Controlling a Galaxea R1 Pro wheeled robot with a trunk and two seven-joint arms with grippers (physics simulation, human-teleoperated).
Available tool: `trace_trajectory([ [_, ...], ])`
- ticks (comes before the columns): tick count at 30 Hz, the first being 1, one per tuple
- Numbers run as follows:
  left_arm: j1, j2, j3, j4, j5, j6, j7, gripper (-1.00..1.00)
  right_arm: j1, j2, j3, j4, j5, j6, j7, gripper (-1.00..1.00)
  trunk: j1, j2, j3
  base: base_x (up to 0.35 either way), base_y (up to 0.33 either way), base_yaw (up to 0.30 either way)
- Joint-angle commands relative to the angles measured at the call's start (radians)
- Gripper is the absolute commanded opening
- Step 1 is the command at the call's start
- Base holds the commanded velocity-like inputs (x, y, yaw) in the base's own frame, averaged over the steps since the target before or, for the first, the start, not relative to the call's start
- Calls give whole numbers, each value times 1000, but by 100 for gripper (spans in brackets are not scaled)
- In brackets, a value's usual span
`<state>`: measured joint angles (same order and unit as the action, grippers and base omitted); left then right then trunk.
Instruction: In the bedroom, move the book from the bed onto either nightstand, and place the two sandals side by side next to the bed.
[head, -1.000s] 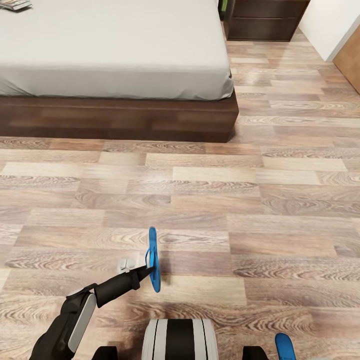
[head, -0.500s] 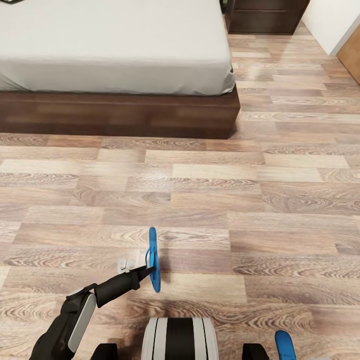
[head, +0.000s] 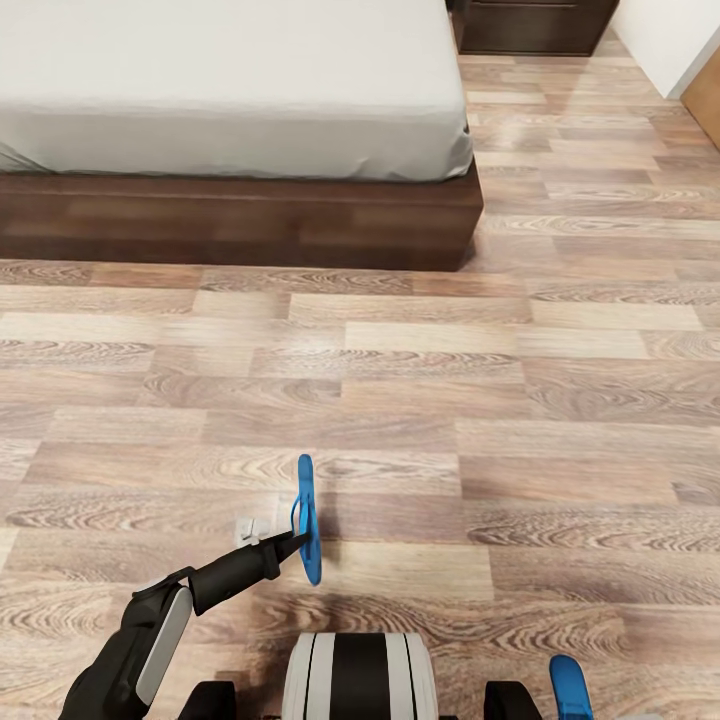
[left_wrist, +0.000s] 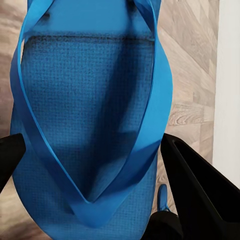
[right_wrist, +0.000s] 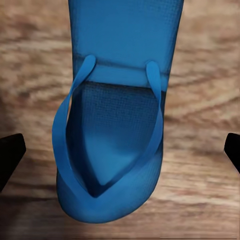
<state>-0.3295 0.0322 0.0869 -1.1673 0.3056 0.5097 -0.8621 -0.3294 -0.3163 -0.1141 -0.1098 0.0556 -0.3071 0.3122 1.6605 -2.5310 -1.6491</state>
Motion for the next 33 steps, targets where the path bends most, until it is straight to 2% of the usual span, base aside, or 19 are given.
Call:
trace_trajectory([
  [1, 0, 0, 1, 0, 7, 8, -2, -100, 0, 0, -9, 1, 6, -3, 5, 100, 0, 0, -4, 0, 0, 0],
  [7, 0, 0, 1, 0, 7, 7, -2, -100, 0, 0, -9, 1, 6, -3, 5, 100, 0, 0, -4, 0, 0, 0],
  [13, 0, 0, 1, 0, 7, 7, -2, -100, 0, 0, -9, 1, 6, -3, 5, 100, 3, -2, -28, 0, 0, 0],
  [21, 0, 0, 1, 0, 7, 7, -2, -100, 0, 0, -9, 1, 6, -3, 5, 100, 3, -2, -28, 0, 0, 0],
  [27, 0, 0, 1, 0, 7, 7, -2, -100, 0, 0, -9, 1, 6, -3, 5, 100, 6, -3, -51, 0, 0, 0],
  [33, 0, 0, 1, -1, 7, 7, -4, -100, 0, 0, -9, 1, 6, -3, 5, 100, 6, -3, -51, 0, 0, 0],
])
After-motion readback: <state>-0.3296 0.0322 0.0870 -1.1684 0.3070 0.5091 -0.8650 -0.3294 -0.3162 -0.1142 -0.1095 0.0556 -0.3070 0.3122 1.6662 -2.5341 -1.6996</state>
